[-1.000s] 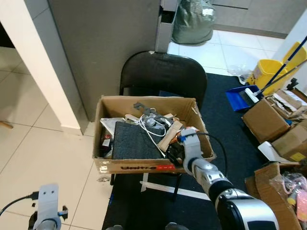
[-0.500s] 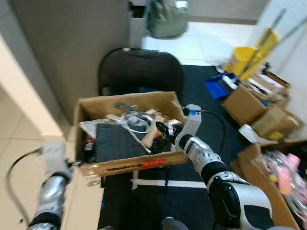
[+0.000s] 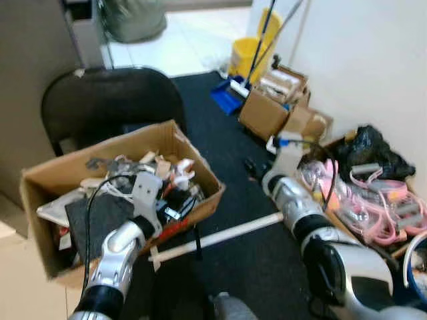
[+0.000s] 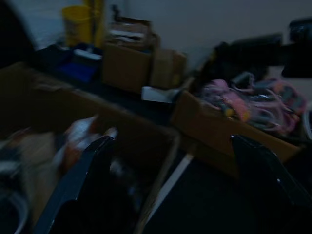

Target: Picking trash to rubbish bin

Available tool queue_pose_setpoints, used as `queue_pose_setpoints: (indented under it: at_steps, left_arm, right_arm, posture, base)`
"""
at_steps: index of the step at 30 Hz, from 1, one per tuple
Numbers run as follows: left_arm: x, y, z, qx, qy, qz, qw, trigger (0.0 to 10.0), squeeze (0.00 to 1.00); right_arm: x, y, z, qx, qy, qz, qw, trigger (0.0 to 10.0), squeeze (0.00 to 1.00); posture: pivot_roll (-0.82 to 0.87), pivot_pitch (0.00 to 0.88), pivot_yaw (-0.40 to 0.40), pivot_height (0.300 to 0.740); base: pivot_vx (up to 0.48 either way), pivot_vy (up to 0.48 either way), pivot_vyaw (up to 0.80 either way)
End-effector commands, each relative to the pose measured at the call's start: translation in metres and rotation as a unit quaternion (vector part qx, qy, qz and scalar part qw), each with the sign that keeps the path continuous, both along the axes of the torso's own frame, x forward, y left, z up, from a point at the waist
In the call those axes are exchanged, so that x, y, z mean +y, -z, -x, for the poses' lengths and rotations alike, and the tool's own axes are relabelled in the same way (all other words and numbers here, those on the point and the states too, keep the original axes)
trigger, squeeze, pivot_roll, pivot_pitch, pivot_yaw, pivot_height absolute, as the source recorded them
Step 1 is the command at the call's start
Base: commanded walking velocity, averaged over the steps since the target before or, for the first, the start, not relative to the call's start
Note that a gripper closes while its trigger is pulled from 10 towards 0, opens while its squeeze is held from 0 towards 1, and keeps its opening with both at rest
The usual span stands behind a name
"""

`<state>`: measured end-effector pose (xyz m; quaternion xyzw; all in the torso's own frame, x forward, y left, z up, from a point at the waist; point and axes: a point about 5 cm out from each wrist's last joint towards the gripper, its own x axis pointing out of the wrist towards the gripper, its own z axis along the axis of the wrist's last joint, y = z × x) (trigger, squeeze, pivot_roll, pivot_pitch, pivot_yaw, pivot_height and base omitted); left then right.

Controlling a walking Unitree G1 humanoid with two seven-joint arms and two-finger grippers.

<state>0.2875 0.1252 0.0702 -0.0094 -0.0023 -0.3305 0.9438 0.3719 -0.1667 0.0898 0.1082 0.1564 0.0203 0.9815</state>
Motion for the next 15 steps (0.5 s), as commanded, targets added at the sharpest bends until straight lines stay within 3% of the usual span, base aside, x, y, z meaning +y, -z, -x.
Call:
queue_pose_setpoints:
  at_steps: [1,9,15]
  left_arm:
    - [-0.006,-0.002,0.003,-0.001,0.021,-0.001,1.0,10.0,0.0]
    - [-0.007,-0.005,0.004,-0.005,0.011,-0.026,1.0,10.0,0.0]
    - [0.001,-0.007,-0.001,-0.016,-0.04,-0.043,0.998,10.0,0.0]
  right_arm:
    - [-0.008,0.011,0.006,0.027,0.014,0.027,0.999,10.0,0.0]
    - [-0.022,0.035,0.023,0.076,0.052,0.072,0.993,10.0,0.0]
    - [-0.03,0.065,0.047,0.134,0.063,0.108,0.983,10.0,0.0]
  posture:
    - [0.06,0.127,-0.044,0.74]
    - [0.06,0.115,-0.045,0.74]
    - [0.06,0.11,-0.048,0.74]
  base:
    - [0.0,0.0,-0.8]
    - [0.0,0.0,-0.8]
    - [0.0,0.0,-0.8]
